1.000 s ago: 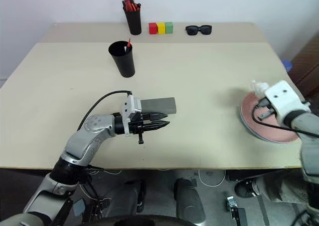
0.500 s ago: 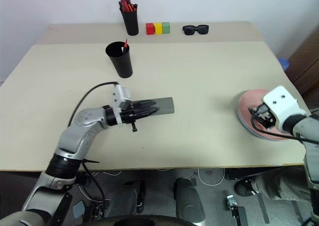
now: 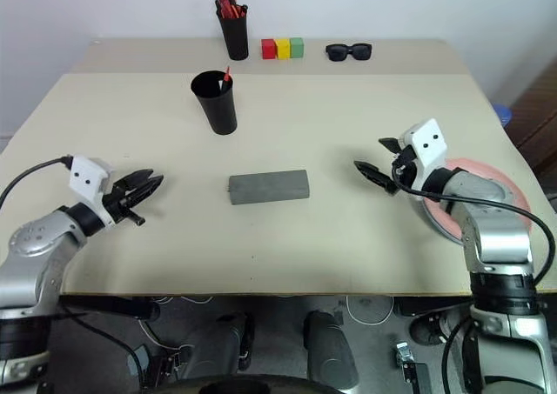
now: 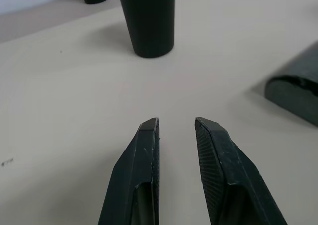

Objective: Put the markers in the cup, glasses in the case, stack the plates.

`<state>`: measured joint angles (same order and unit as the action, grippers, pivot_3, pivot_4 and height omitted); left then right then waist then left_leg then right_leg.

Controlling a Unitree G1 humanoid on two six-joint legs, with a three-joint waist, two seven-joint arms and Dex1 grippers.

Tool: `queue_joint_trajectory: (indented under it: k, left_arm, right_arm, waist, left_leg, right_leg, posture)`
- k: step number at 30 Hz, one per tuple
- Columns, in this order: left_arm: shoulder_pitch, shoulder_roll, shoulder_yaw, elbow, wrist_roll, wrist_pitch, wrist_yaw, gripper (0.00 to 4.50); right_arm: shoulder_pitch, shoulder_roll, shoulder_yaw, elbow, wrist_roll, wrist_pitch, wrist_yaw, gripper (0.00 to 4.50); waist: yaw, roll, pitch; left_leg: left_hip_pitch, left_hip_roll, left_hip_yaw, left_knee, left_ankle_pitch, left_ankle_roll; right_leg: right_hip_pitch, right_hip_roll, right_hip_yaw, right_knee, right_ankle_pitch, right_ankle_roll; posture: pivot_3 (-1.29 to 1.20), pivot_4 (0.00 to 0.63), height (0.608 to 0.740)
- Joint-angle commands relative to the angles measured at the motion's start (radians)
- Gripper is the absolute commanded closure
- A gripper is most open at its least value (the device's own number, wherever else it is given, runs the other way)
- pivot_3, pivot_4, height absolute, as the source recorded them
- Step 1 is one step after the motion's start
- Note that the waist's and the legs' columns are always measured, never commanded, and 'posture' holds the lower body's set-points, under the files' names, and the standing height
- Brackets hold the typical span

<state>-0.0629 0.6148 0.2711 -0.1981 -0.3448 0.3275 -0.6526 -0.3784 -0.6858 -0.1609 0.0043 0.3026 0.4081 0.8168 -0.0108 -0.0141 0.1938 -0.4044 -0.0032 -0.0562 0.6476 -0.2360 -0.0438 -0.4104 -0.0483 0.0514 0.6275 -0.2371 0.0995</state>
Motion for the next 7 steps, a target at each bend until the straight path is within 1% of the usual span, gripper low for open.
queue_joint_trajectory:
  k: [1, 7]
  left_arm:
    - [0.018, -0.007, 0.035, -0.077, -0.013, 0.011, 0.038, 3.41]
    - [0.043, -0.034, 0.026, -0.136, -0.016, 0.036, 0.082, 3.41]
  right_arm:
    - [-0.032, -0.003, 0.017, 0.031, -0.013, -0.05, 0.019, 0.84]
    - [-0.072, 0.013, 0.051, 0.053, 0.0, -0.058, 0.039, 0.84]
  waist:
    - [-0.002, 0.0, 0.0]
    - [-0.006, 0.0, 0.0]
  left_leg:
    - [0.0, 0.0, 0.0, 0.0, 0.0, 0.0]
    - [0.0, 0.0, 0.001, -0.001, 0.0, 0.0]
  right_leg:
    - [0.0, 0.0, 0.0, 0.0, 0.0, 0.0]
    - [-0.001, 0.002, 0.0, 0.001, 0.0, 0.0]
  posture:
    - [0.0, 0.15, 0.74]
    - [0.0, 0.15, 0.74]
